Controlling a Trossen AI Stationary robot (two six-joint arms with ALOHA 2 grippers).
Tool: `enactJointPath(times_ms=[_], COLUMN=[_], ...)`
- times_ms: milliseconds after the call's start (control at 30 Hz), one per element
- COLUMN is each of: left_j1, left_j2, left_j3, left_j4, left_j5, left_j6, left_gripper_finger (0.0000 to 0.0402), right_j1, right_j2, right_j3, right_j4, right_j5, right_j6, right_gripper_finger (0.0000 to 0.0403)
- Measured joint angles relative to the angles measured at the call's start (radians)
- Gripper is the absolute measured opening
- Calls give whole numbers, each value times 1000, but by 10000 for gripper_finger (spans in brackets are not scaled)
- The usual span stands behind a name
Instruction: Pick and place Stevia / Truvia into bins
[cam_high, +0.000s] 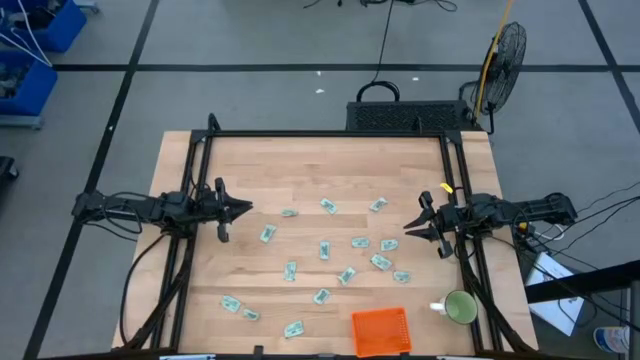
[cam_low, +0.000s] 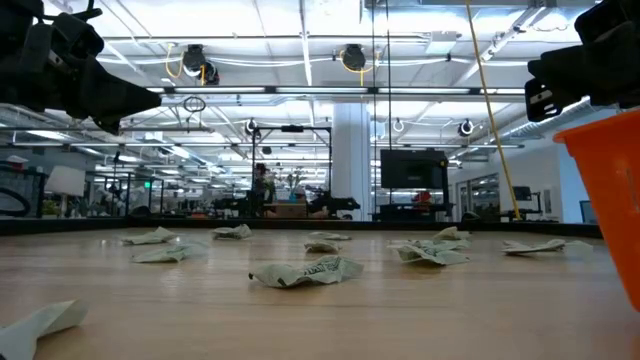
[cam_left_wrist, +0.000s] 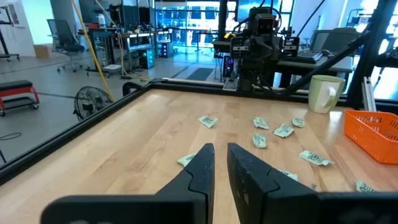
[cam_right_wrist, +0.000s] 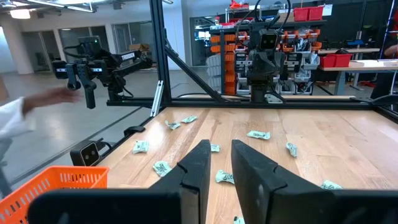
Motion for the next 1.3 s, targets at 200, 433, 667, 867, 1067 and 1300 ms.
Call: enactJointPath(times_ms=[200, 433, 667, 867, 1067, 1300], left_j1=[0, 0, 0, 0, -1, -1], left_j2=[0, 0, 0, 0, 0, 0], left_j3=[0, 0, 0, 0, 0, 0], left_j4=[0, 20, 82, 135, 184, 186], left_j5=[0, -6, -60, -126, -125, -146], left_j6=[0, 10, 19, -5, -23, -34], left_gripper_finger=[49, 49, 49, 49, 49, 49], right_j1=[0, 0, 0, 0, 0, 0], right_j2=[0, 0, 0, 0, 0, 0], right_j3=[0, 0, 0, 0, 0, 0], right_j4=[0, 0, 0, 0, 0, 80], right_j5=[0, 0, 0, 0, 0, 67], right_j6=[0, 0, 0, 0, 0, -7], right_gripper_finger=[57, 57, 57, 57, 57, 57])
